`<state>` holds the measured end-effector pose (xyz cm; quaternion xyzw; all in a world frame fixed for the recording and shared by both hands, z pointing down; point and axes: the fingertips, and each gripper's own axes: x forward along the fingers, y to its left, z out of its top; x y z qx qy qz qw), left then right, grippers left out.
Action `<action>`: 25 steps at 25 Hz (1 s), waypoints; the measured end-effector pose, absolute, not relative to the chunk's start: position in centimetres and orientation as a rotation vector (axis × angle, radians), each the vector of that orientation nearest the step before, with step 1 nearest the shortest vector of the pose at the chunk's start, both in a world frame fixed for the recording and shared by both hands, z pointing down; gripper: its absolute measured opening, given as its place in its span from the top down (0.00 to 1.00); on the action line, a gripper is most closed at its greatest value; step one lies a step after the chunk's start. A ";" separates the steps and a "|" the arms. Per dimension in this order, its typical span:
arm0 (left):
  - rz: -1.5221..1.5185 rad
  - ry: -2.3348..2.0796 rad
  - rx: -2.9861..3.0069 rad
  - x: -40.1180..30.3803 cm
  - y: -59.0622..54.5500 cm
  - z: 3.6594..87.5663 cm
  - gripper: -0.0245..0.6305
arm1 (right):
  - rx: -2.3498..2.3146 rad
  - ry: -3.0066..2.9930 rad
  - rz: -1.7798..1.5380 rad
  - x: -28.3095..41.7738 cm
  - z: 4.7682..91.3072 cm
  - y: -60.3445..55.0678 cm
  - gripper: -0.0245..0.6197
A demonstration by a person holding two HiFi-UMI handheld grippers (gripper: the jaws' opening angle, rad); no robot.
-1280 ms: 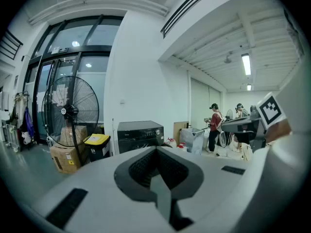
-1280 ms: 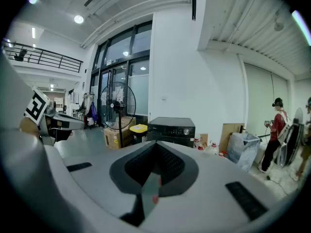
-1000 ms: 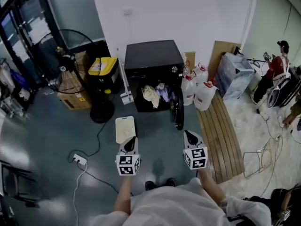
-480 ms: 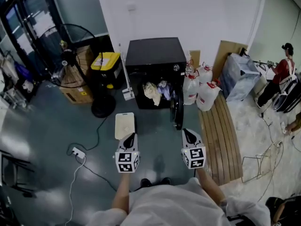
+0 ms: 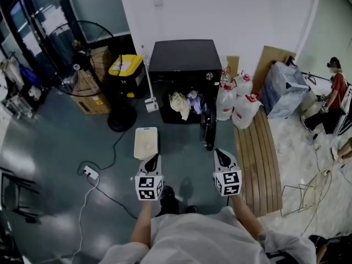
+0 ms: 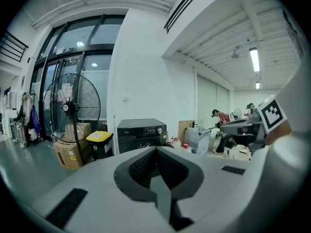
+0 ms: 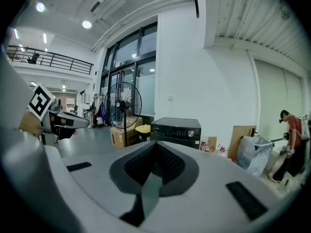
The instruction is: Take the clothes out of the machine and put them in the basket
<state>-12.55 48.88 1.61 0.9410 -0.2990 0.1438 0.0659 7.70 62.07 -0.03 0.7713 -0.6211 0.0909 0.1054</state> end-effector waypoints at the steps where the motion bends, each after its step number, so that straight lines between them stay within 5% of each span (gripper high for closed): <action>1: 0.435 -0.901 2.837 -12.5 48.8 1.8 0.93 | 2.274 -1.829 0.270 7.8 0.1 61.9 0.92; 25: 0.450 -0.702 2.864 -2.7 25.6 3.5 0.93 | 2.346 -1.712 0.280 14.7 0.6 40.7 0.92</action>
